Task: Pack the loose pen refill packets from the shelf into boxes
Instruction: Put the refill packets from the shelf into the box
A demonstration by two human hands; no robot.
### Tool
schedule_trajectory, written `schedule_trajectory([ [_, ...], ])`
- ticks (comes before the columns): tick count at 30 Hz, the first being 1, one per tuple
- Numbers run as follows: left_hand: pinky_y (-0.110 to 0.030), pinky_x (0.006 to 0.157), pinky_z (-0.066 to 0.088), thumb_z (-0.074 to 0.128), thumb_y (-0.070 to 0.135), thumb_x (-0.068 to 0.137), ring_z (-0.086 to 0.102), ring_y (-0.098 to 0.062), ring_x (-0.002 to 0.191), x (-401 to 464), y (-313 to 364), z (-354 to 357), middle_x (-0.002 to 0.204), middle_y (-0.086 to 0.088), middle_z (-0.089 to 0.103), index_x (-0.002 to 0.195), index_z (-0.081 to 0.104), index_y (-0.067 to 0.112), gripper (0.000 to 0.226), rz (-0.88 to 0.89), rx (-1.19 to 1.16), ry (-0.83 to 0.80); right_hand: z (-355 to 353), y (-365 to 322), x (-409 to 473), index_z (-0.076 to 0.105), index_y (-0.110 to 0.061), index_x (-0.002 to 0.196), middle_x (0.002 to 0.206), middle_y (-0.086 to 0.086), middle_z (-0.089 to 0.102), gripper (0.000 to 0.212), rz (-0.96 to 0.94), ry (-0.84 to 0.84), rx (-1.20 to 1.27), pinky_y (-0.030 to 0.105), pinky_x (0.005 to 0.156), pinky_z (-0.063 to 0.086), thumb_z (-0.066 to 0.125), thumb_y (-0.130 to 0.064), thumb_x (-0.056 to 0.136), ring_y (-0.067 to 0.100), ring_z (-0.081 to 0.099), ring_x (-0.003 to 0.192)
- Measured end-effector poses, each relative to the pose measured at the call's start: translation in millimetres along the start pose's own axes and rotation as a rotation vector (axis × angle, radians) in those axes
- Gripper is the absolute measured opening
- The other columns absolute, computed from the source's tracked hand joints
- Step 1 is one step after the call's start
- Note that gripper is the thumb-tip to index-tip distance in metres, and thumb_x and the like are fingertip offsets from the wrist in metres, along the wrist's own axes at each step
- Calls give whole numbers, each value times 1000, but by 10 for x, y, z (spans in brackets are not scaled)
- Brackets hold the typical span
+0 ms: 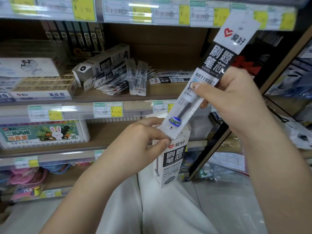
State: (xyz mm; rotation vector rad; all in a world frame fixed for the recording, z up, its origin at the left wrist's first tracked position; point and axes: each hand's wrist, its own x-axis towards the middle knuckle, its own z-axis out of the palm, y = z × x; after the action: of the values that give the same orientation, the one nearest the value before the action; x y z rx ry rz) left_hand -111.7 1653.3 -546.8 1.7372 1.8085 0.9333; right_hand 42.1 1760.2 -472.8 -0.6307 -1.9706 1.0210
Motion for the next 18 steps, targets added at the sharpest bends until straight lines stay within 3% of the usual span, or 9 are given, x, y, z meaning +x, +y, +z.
schedule_trajectory([
  [4,-23,85,49,48,33,79,56,2,102,-9,13,-2,113,12,61,87,77,19,33,8,-42,19,-32,24,-22,63,-29,69,66,-19,67,15,-8,-98,24,11,55,45,61,-18,79,-6,60,59],
  [7,-15,88,42,45,31,80,54,6,107,-14,11,0,114,11,63,83,77,20,34,-25,-97,14,-60,32,-31,63,-27,72,67,-19,68,13,-27,-128,54,11,56,46,61,-16,79,-5,60,60],
  [12,-24,82,46,46,26,70,55,8,103,10,-9,47,107,9,66,75,76,20,31,-122,-127,72,-67,38,-43,64,-21,77,70,-22,68,11,-59,-221,67,7,58,45,60,-11,80,-7,62,65],
  [18,-10,76,41,58,10,79,54,13,100,20,24,56,107,13,66,70,75,20,22,-158,-125,99,-157,66,-33,72,-26,73,74,-14,71,14,-26,-161,129,14,57,48,62,-16,77,2,64,67],
])
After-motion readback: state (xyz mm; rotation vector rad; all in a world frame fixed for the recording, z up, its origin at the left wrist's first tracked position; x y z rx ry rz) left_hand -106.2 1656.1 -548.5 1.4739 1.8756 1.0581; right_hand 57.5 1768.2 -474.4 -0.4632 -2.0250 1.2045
